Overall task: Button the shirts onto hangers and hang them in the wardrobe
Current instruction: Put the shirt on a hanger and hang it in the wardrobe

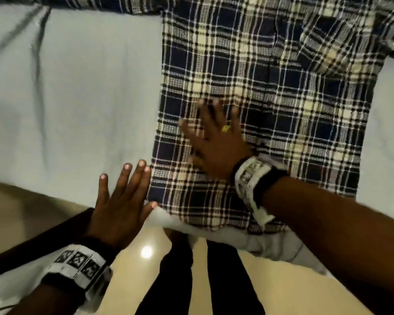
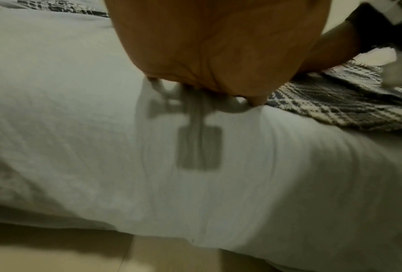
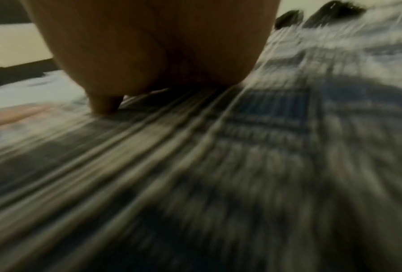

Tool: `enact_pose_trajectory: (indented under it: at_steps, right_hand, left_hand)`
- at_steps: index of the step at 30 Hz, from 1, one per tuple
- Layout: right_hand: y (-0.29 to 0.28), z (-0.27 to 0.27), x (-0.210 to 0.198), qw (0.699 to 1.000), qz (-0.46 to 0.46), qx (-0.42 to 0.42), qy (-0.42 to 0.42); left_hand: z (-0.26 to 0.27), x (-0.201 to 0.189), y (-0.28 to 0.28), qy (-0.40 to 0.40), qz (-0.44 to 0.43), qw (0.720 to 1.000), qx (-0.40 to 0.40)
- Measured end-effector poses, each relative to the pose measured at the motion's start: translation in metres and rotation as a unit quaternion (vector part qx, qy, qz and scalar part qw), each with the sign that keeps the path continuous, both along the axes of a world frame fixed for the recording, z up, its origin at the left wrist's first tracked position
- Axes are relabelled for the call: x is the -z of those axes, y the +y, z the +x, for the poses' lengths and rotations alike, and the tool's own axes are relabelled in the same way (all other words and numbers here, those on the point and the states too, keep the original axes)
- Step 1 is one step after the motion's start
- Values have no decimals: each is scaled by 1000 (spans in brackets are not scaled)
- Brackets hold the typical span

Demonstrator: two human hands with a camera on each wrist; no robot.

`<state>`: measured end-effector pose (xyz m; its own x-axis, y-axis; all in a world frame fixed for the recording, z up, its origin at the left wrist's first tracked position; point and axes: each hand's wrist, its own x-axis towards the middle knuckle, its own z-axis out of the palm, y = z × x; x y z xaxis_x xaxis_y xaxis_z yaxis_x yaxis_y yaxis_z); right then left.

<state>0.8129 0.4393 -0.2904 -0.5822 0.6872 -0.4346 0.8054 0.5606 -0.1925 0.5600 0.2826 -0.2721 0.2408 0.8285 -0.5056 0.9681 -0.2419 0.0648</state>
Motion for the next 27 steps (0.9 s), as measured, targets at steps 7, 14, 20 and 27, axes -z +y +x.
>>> enact_pose_trajectory:
  at_steps: [7, 14, 20, 27]
  right_hand:
    - [-166, 6, -36, 975, -170, -107, 100]
    - [-105, 129, -42, 908, 11, 400, 127]
    - [-123, 200, -19, 888, -5, 442, 130]
    - [-175, 279, -16, 920, -67, 386, -20]
  left_hand:
    - [-8, -9, 13, -32, -55, 998, 15]
    - [162, -40, 45, -138, 20, 987, -78]
    - [255, -33, 16, -156, 69, 985, 40]
    - [234, -18, -18, -156, -7, 976, 155]
